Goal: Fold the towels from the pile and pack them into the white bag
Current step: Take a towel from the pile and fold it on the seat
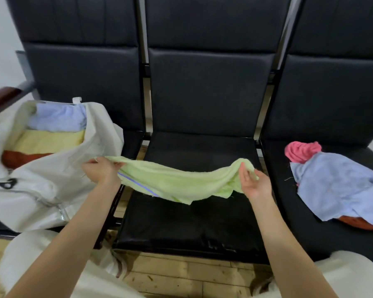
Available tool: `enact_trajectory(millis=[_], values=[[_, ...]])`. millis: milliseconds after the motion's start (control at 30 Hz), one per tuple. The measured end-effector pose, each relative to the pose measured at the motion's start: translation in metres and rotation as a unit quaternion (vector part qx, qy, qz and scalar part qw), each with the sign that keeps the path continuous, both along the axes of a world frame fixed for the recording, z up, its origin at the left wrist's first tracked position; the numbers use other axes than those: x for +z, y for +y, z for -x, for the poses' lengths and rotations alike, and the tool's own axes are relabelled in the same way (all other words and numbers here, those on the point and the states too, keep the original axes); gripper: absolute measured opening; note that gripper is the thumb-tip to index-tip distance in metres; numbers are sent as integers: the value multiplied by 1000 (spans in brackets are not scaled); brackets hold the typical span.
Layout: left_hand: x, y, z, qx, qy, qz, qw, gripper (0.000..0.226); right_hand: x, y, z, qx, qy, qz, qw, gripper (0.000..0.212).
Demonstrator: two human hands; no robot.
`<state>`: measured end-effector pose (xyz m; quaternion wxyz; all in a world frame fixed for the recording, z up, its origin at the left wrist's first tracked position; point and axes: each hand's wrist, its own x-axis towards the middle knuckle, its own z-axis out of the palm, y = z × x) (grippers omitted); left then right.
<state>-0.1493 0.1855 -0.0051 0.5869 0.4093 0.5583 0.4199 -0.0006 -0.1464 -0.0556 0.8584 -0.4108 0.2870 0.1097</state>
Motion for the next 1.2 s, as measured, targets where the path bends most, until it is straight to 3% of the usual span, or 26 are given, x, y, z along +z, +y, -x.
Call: enact_trajectory(millis=[33,67,200,267,400,500,600,733,800,900,1000,1200], values=[[0,-4,0,-8,-11,11,1000,7,-8,4,4,22,43,-21,999,46],[-2,-8,0,-14,-31,21,999,5,-13,8,9,50,63,17,997,44],[-8,-15,-2,-12,-83,42,996,10,-30,26,40,116,21,223,968,58],[-10,-14,-1,-11,-74,33,997,9,-39,24,43,127,22,270,954,63],[-17,-15,2,-35,-38,-35,998,6,-50,17,34,198,-13,437,877,57],[-40,-32,-2,-136,59,-77,986,5,-50,14,33,208,-63,530,820,44],[-69,-72,-12,-316,125,-81,937,4,-46,7,41,168,-134,612,761,25],[-101,-140,-34,-546,216,-193,786,13,-48,-11,46,113,-246,603,751,12],[-109,-168,-49,-591,263,-248,721,29,-41,-21,45,96,-309,578,749,9],[-115,-197,-70,-601,333,-309,657,41,-32,-32,43,95,-337,547,760,7],[-123,-210,-80,-585,364,-368,624,36,-29,-36,43,86,-334,519,782,9],[-130,-192,-78,-568,364,-400,620,26,-37,-37,45,67,-318,478,816,11]])
